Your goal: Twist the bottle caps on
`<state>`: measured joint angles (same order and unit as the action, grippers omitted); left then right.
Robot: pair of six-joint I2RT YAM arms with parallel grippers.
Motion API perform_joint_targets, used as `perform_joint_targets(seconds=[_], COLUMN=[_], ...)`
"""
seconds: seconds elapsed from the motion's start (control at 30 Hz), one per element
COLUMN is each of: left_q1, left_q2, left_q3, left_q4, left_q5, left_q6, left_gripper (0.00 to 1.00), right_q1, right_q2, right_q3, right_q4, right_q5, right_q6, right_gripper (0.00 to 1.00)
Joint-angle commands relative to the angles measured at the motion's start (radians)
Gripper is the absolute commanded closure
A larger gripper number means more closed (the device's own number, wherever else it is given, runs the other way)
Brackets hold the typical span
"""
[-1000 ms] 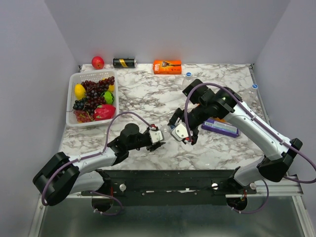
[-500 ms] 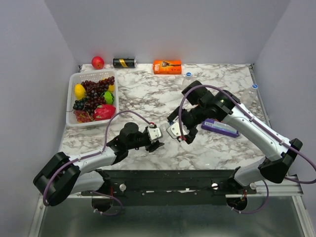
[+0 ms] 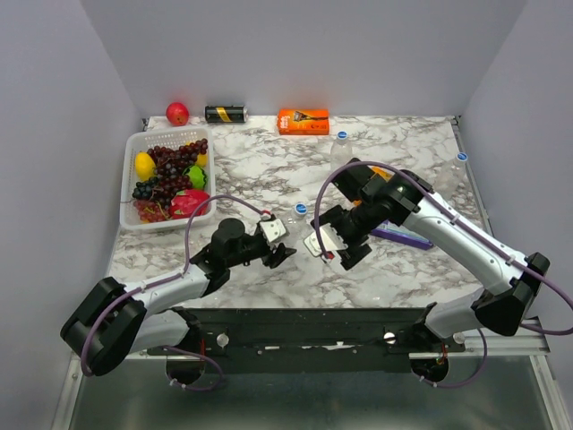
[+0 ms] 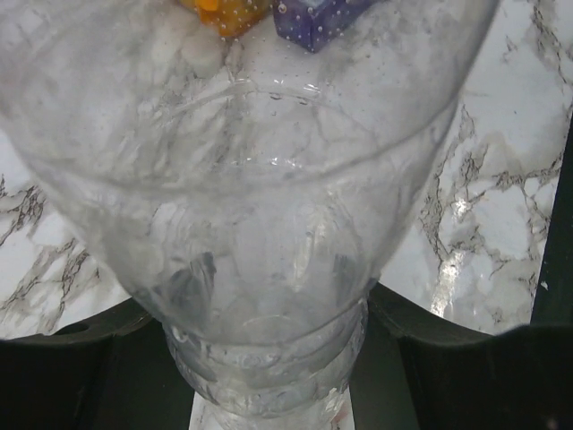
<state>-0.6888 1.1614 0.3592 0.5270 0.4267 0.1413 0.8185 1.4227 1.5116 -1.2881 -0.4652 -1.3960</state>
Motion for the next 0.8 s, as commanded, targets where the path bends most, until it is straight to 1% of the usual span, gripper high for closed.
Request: perform_joint_targets(seconds=[0.0,0.03,0.07,0.13,0.2,0.23,0.3,0.4,0.43,0.5,0.53,0.63,0.77], left_q1=[0.008,0.008,0.008,0.008,0.008,0.008,0.008,0.009,0.008,0.008,0.008,0.009,0.008], left_q2=[-0.005,-0.006,-0.008,-0.005,-0.003,-0.002,-0.003,-0.003,-0.005,-0.008,-0.009,-0.009,-0.011], left_q3=[0.023,0.023,0.023,0.024,0.024,0.026,0.030,0.047,0.050,0.064,0.069,0.087,0.101], left_q4=[0.080,0.082,0.080,0.065,0.053,0.033,0.013,-0.042,-0.057,-0.074,-0.087,-0.113,-0.137], left_q5=[-0.034,-0.032,-0.023,-0.010,0.004,0.015,0.035,0.070,0.081,0.090,0.096,0.106,0.124], left_q6=[-0.055,-0.054,-0.049,-0.036,-0.014,-0.005,0.032,0.090,0.099,0.119,0.138,0.159,0.185], left_gripper=[1.00,1.00,1.00,1.00,1.00,1.00,1.00,1.00,1.00,1.00,1.00,1.00,1.00], right_q1=[0.005,0.005,0.005,-0.019,-0.045,-0.047,-0.048,-0.048,-0.048,-0.048,-0.048,-0.045,-0.045], right_q2=[-0.041,-0.050,-0.051,-0.024,0.005,0.022,0.050,0.042,0.038,0.018,0.015,0.002,0.022], right_q3=[-0.014,-0.013,0.008,0.068,0.185,0.215,0.277,0.280,0.262,0.236,0.213,0.190,0.208], right_q4=[-0.094,-0.071,-0.003,0.044,0.064,0.070,0.070,0.067,0.062,0.036,0.024,0.007,-0.010], right_q5=[0.003,0.017,0.029,0.011,-0.024,-0.029,-0.059,-0.127,-0.141,-0.183,-0.194,-0.217,-0.239], right_q6=[0.022,0.084,0.124,0.217,0.265,0.296,0.295,0.203,0.127,0.043,-0.039,-0.130,-0.181], right_gripper=[0.17,0.18,0.18,0.20,0.22,0.23,0.24,0.25,0.25,0.25,0.25,0.23,0.23])
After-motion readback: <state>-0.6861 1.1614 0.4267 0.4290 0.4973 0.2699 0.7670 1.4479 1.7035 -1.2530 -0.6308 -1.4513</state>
